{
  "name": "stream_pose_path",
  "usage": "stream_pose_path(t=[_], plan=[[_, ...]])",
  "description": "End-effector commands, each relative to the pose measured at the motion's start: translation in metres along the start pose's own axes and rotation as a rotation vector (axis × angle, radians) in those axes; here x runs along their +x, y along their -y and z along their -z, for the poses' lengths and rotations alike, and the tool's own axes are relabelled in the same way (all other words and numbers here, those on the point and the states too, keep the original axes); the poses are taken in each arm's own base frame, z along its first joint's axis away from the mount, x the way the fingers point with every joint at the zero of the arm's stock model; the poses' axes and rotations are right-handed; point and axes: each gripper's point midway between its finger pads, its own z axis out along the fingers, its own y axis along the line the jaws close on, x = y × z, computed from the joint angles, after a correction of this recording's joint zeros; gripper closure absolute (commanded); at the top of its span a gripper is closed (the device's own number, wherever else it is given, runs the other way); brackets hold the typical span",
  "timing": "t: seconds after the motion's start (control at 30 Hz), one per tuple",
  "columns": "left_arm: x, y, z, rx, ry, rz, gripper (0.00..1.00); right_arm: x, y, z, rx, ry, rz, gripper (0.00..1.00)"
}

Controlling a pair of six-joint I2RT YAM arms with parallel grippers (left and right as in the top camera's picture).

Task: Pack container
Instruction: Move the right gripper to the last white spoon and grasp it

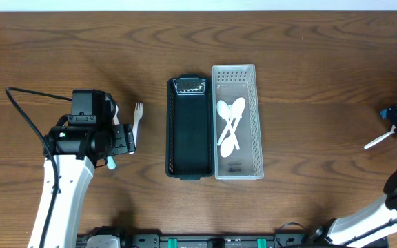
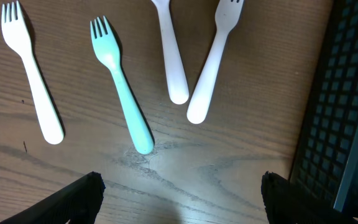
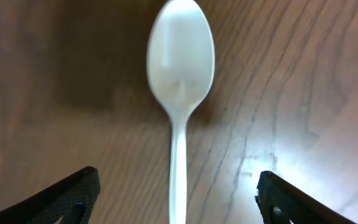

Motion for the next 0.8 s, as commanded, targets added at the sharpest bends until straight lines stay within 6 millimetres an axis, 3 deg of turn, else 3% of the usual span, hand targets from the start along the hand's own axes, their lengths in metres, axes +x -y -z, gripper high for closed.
stream_pose_path(t=[0.0,0.5,0.63,0.77], plan=[[-0.002,-0.003,0.001,-0.009,0.006,0.008,0.16,0.001,0.005,-0.015,0.007,-0.024,0.016,0.16],[-0.002,-0.003,0.001,-0.009,0.007,0.008,0.16,0.009,0.008,-0.053,0.024,-0.073,0.030,0.20],[-0.002,-0.003,0.001,-0.009,0.007,0.008,0.16,0.013,0.009,-0.058,0.030,-0.087,0.030,0.31],[-0.002,-0.003,0.001,-0.009,0.006,0.008,0.16,0.013,0.009,-0.058,0.030,-0.089,0.030,0.49]])
